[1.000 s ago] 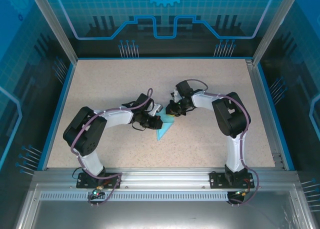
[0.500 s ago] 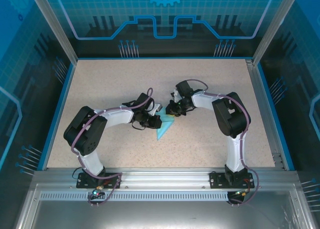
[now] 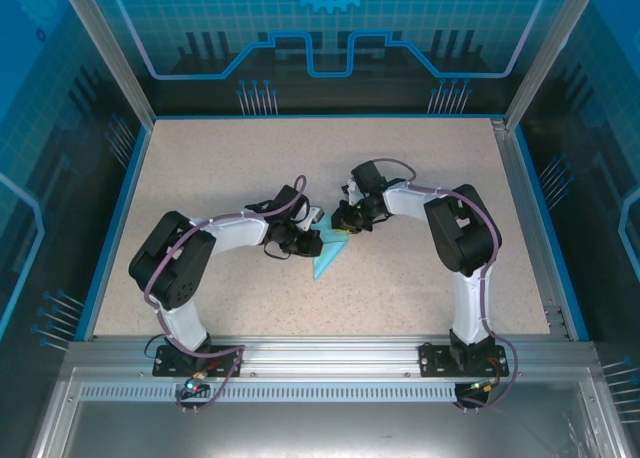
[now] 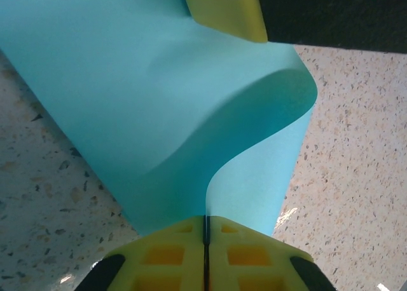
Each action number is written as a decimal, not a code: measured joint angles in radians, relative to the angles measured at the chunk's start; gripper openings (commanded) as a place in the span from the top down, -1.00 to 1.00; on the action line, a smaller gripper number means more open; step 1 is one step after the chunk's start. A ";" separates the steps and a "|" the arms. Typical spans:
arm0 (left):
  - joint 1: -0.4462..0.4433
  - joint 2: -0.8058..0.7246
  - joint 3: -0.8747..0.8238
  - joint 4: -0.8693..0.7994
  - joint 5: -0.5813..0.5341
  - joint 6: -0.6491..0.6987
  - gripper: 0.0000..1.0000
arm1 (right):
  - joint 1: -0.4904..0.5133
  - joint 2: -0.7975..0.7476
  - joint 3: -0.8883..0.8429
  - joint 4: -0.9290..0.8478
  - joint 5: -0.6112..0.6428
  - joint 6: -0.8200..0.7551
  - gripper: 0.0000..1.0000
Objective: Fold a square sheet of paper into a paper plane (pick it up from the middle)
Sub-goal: Third fold the triangle at the center of the table.
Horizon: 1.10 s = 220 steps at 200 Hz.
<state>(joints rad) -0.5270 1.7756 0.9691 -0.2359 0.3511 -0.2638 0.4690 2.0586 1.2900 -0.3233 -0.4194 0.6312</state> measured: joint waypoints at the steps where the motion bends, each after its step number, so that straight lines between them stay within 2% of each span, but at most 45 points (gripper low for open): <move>1: 0.000 0.000 0.000 0.000 0.000 0.000 0.83 | 0.000 0.000 0.000 0.000 0.000 0.000 0.66; 220: 0.000 0.021 -0.012 0.009 -0.019 -0.030 0.83 | 0.003 -0.002 0.000 0.001 0.008 0.004 0.65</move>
<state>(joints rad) -0.5270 1.7966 0.9573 -0.2272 0.3325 -0.2939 0.4717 2.0571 1.2896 -0.3225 -0.4118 0.6353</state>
